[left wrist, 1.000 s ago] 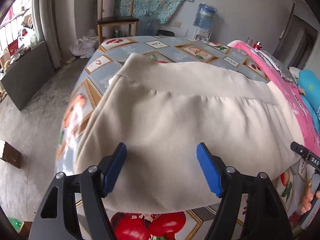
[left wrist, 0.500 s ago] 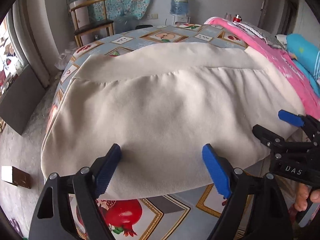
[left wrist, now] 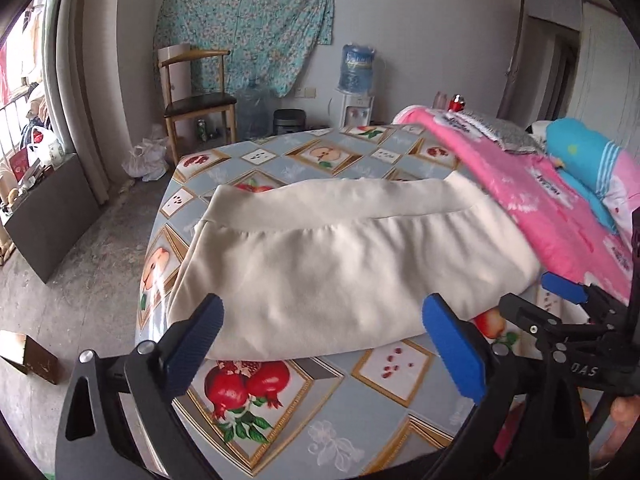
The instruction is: Fold large clothes
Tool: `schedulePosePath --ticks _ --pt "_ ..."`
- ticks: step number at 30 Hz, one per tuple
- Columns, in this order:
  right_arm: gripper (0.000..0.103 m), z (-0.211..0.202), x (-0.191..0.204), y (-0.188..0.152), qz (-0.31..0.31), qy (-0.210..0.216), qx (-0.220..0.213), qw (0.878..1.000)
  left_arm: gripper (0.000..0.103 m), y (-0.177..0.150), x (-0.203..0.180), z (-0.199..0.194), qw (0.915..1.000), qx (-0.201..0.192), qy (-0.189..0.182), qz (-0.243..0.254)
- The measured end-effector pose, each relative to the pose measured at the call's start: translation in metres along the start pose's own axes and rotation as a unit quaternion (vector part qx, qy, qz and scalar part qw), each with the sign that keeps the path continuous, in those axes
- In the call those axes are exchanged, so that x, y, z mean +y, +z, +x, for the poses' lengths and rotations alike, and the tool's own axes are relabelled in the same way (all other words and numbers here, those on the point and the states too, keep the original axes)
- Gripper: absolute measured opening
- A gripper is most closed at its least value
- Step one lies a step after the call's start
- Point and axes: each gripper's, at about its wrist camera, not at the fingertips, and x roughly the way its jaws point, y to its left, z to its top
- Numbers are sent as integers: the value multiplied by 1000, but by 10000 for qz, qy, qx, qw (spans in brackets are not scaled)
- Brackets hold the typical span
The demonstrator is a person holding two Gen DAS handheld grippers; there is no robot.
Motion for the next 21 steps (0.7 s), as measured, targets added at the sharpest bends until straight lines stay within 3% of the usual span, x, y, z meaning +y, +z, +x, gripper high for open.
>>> schedulePosePath --ticks 9,14,21 --pt "96 -36 5 -6 -100 -464 -485 9977 98 -7 -12 -34 9990 -351 -231 -175" --pt "96 -46 10 -9 -213 -712 -606 9954 98 -10 -15 -35 9992 -312 108 -221" --pt "96 -58 18 -10 -508 -1101 -903 9885 98 -10 -16 -27 9945 -247 998 -214"
